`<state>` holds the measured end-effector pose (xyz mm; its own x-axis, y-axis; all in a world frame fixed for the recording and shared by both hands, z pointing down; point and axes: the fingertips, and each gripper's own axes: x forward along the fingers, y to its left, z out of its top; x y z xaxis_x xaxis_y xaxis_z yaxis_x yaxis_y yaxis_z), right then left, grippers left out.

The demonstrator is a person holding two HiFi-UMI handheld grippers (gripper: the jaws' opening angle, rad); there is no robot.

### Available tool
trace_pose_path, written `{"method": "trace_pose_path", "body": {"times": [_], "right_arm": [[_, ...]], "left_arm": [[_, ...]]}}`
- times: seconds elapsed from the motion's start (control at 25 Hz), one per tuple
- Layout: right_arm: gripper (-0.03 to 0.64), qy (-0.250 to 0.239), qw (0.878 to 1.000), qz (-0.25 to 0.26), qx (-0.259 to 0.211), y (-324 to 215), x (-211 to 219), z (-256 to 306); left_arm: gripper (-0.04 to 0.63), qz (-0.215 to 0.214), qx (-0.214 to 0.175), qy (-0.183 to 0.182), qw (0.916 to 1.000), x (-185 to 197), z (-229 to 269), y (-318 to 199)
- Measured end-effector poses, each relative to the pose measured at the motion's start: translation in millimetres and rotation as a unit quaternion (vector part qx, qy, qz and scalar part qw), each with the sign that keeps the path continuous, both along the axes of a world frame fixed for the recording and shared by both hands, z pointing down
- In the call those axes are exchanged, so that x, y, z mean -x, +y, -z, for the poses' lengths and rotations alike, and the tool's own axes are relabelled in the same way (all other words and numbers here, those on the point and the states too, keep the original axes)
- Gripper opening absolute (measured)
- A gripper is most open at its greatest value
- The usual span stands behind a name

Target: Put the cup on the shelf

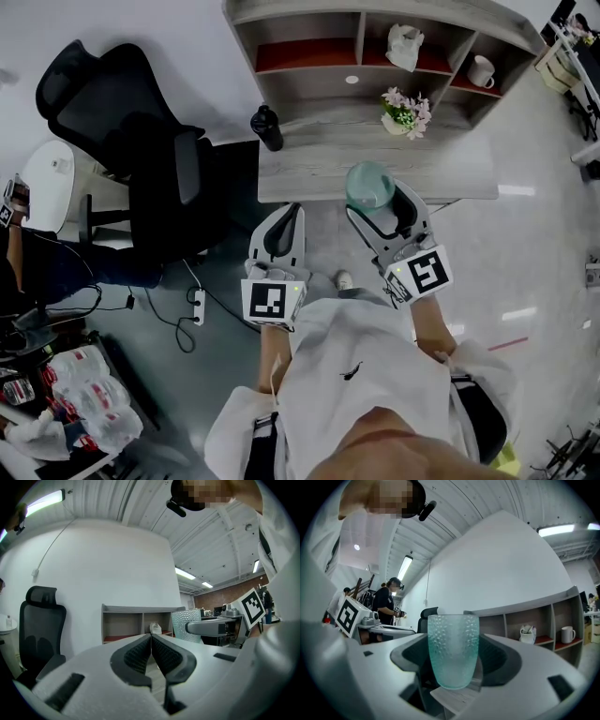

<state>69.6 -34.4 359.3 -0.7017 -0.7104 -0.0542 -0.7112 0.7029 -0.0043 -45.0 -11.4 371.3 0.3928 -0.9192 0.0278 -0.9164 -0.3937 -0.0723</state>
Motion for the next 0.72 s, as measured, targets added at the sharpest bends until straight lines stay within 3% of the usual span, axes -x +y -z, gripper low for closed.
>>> {"method": "trace_pose_path", "body": {"times": [0.72], "right_arm": [[0.347,0.004,0.999,-0.033,0.002,-86.7,28.8,-4.6]], "left_arm": [[0.028,-0.047,0.008,0.015,0.9988,16.1,-3.3,-95.5]]}}
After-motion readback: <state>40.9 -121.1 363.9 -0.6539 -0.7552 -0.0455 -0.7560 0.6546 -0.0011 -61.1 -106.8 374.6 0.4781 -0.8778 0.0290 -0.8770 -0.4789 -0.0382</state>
